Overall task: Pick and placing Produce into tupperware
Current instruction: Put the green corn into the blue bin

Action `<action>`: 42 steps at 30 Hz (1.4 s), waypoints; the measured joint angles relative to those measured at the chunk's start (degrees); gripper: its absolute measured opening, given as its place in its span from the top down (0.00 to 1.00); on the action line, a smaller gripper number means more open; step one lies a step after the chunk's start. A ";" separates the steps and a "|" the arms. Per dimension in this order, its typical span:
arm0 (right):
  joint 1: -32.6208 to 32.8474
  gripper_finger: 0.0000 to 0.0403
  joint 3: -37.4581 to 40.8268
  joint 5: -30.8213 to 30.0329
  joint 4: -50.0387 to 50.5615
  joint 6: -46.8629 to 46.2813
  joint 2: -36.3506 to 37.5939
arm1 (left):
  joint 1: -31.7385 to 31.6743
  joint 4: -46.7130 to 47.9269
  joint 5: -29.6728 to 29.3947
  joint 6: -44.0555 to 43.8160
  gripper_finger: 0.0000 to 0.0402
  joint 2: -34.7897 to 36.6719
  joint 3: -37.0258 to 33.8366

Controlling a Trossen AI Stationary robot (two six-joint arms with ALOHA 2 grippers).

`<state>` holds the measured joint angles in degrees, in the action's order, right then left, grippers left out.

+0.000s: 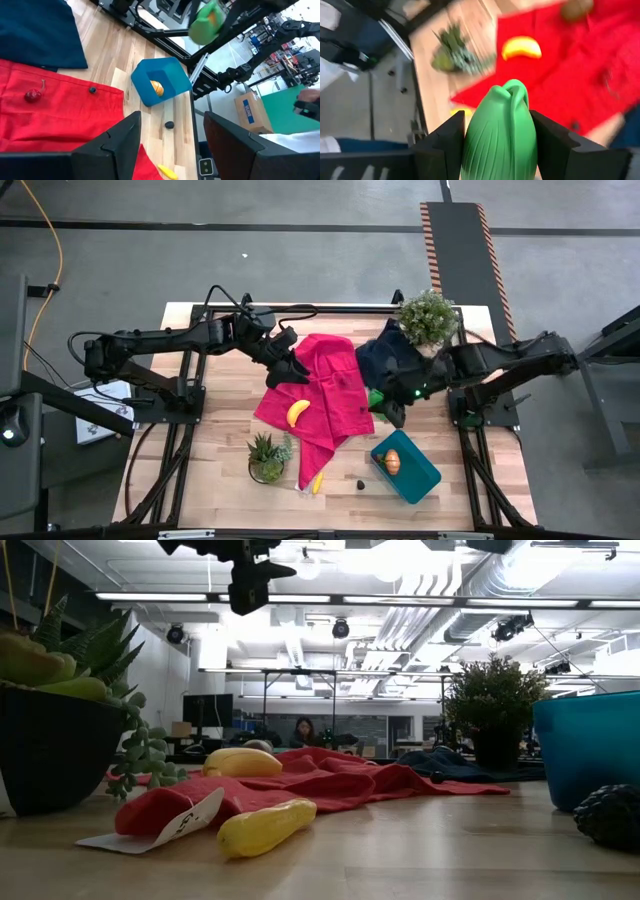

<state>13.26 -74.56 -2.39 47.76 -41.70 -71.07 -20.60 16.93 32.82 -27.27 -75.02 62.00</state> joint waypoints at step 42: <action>27.89 0.58 15.63 -4.53 -3.64 -50.86 -13.01 | 0.00 7.32 0.61 5.20 0.49 6.40 0.02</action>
<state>41.16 -58.94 -6.91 44.12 -92.57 -84.07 -20.60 24.25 33.43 -22.07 -68.62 62.02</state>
